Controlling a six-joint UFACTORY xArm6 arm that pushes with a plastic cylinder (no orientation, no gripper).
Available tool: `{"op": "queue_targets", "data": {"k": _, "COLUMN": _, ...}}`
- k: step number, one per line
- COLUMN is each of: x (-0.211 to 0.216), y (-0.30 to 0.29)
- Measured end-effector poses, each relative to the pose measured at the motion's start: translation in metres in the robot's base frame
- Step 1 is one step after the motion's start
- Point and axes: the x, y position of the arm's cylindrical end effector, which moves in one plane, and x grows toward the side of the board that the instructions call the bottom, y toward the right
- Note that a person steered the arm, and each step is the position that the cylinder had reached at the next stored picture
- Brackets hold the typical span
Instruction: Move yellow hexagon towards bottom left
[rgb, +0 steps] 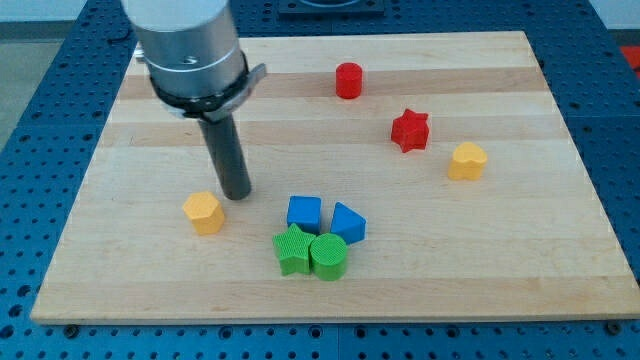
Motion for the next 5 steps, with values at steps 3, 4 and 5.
{"op": "queue_targets", "data": {"k": 3, "x": 0.038, "y": -0.04}}
{"op": "queue_targets", "data": {"k": 4, "x": 0.047, "y": -0.074}}
{"op": "queue_targets", "data": {"k": 5, "x": 0.061, "y": -0.102}}
